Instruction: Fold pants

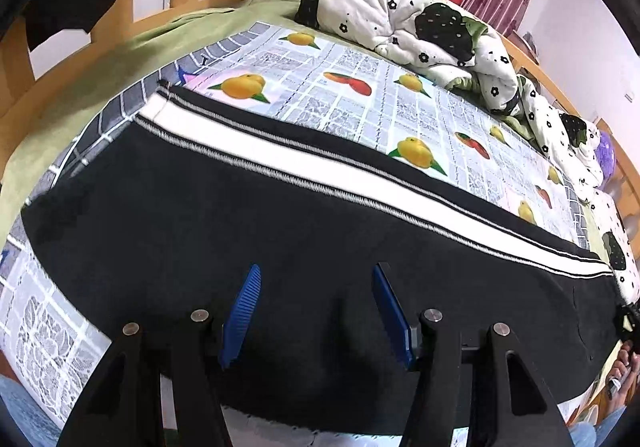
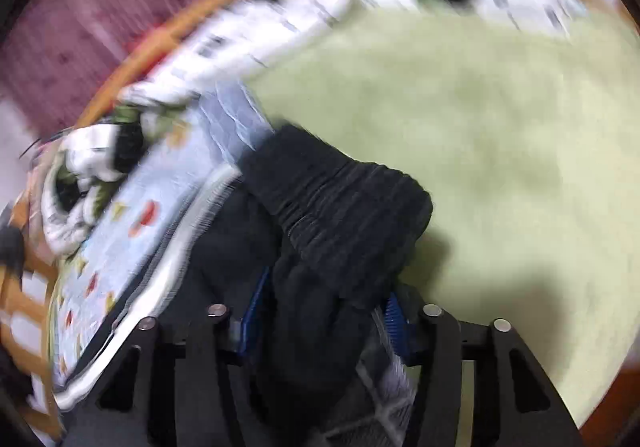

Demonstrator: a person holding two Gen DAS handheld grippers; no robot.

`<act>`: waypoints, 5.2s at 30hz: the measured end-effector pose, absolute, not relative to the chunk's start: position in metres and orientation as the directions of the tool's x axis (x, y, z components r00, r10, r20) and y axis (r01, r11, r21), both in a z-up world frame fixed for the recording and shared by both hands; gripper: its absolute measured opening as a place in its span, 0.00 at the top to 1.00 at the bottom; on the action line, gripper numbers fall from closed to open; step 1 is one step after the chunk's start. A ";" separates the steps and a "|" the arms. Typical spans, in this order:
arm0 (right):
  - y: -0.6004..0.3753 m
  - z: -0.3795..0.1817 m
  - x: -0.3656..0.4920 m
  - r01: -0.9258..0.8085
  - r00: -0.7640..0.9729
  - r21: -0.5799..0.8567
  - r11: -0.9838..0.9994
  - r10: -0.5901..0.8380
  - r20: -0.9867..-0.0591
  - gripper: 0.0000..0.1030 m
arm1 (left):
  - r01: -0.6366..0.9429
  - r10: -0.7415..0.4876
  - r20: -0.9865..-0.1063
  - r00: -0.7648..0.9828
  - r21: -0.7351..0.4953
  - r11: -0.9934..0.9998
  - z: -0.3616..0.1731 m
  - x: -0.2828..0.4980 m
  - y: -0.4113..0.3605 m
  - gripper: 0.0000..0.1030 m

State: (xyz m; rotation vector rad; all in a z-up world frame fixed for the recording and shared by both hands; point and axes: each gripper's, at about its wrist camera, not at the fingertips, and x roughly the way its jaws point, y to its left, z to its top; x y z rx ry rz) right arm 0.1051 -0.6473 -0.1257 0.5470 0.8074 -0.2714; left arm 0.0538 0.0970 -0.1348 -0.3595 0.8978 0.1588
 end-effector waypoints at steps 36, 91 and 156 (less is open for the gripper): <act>-0.302 -0.149 0.245 -0.358 0.477 -0.019 0.933 0.166 -0.863 0.40 | -0.298 -0.019 -0.811 0.585 -0.237 0.925 -0.158 0.176 0.270 0.73; -0.293 -0.156 0.266 -0.370 0.569 -0.036 0.928 0.196 -0.799 0.92 | -0.397 0.149 -0.803 0.577 -0.117 0.910 -0.156 0.188 0.251 0.68; -0.219 -0.071 0.086 -0.080 0.649 0.023 0.997 0.070 -0.757 0.42 | -0.390 -0.183 -0.650 0.738 -0.631 0.670 -0.215 0.015 0.289 0.81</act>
